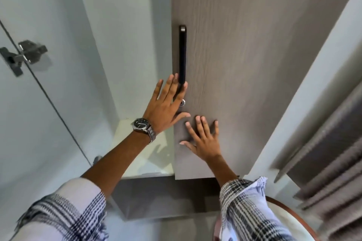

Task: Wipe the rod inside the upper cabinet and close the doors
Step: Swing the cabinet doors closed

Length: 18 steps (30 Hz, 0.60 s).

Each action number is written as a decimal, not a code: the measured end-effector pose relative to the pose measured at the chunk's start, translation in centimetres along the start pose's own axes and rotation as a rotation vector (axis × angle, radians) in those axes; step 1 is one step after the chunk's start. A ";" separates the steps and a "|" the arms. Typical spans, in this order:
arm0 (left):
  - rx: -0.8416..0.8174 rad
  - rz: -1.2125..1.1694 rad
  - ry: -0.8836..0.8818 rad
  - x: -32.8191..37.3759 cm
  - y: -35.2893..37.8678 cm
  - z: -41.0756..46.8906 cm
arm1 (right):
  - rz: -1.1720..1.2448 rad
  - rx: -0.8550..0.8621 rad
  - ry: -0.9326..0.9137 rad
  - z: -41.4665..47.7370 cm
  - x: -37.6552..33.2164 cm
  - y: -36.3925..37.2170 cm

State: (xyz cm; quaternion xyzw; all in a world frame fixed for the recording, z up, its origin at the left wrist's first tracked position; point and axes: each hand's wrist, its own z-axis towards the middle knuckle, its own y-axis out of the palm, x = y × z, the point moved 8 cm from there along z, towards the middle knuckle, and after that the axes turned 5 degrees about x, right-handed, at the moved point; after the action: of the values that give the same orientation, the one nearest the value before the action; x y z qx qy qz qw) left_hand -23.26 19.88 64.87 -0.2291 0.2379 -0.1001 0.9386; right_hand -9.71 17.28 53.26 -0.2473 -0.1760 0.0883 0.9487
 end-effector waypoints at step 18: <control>0.045 -0.050 -0.334 -6.4 -18.7 -1.8 | 0.538 -0.408 0.243 1.0 -16.8 -7.9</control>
State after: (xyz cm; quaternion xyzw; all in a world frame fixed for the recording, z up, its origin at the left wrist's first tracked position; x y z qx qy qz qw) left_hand -31.11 4.70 75.00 -0.2274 0.0707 -0.0890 0.9671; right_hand -24.97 6.64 53.18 -0.4778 -0.0043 0.2678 0.8366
